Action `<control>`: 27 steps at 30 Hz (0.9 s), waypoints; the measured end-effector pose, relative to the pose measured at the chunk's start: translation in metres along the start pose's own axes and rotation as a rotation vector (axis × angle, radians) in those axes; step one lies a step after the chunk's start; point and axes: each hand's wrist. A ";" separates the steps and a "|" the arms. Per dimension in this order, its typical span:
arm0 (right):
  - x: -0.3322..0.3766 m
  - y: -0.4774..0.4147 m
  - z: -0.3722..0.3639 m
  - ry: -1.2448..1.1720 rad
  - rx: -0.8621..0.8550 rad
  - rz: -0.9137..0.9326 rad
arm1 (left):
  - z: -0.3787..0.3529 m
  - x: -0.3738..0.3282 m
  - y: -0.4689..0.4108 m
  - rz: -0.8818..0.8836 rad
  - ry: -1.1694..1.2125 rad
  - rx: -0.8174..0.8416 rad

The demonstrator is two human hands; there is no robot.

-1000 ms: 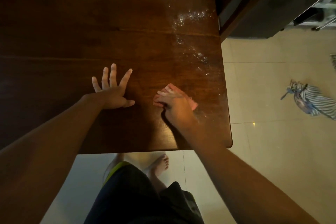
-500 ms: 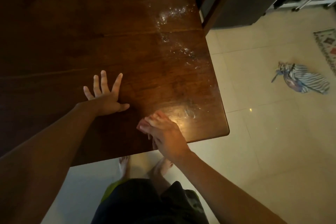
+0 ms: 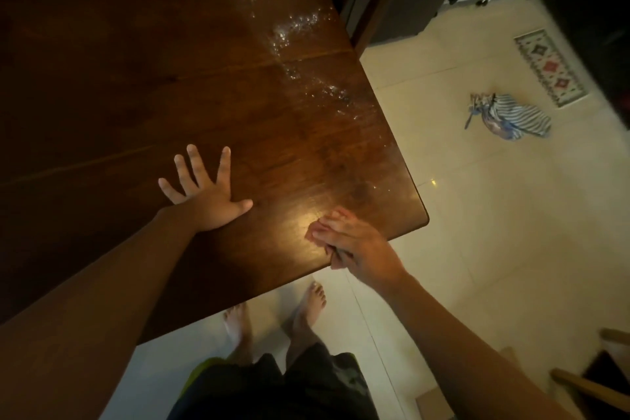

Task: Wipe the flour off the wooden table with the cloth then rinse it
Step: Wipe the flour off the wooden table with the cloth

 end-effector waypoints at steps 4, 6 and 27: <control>-0.024 -0.019 0.007 0.068 -0.311 -0.571 | 0.000 0.001 0.000 -0.020 0.008 0.007; -0.010 -0.043 -0.007 0.164 -0.333 -0.599 | 0.000 0.003 0.000 -0.036 0.009 0.008; -0.028 -0.033 0.006 0.054 0.058 -0.061 | -0.001 0.006 -0.004 -0.112 -0.017 -0.002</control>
Point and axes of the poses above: each hand's wrist, its own y-axis away from the middle knuckle, its own z-axis out of the back of the hand, x = y × z, and after that the axes turned 12 degrees about z, right-handed
